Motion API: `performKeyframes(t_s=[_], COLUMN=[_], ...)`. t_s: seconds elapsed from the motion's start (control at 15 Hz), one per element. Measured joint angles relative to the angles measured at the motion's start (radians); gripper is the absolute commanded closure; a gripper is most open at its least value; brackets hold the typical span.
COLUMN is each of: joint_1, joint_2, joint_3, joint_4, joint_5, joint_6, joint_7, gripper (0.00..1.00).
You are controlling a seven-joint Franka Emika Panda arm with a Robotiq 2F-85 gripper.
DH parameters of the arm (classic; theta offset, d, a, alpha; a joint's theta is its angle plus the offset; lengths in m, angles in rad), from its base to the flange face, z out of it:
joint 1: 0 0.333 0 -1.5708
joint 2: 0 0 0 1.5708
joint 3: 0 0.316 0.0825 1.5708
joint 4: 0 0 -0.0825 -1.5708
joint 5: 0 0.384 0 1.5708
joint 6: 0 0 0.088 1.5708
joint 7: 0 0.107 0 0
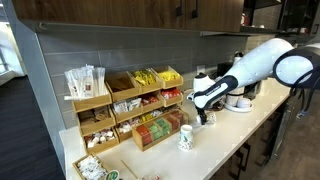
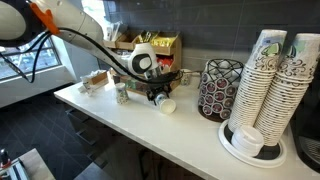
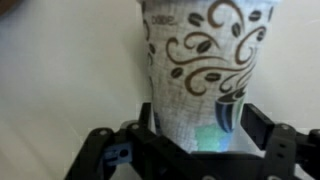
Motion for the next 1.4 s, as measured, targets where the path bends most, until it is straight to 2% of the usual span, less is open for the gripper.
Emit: performKeyframes(t_s=[0.07,0.2,0.27,0.33,0.47,0.53,0.93,1.4], joint_1=[-0.002,-0.004,-0.005,-0.007,-0.011,-0.014,-0.050,-0.115], joint_2=[0.002,0.004,0.005,0.005,0.005,0.003,-0.011,-0.116], joint_3=[0.001,0.001,0.001,0.002,0.003,0.004,0.020,0.089], joint_4=[0.002,0.006,0.008,0.009,0.009,0.010,0.000,-0.132], joint_5=[0.000,0.000,0.000,0.001,0.003,0.004,0.040,0.222], joint_6=[-0.002,-0.004,-0.004,-0.005,-0.005,-0.005,-0.002,0.082], joint_7=[-0.001,-0.002,-0.003,-0.003,-0.004,-0.004,-0.025,-0.190], gripper=[0.23,0.24,0.32,0.30,0.37,0.34,0.40,0.40])
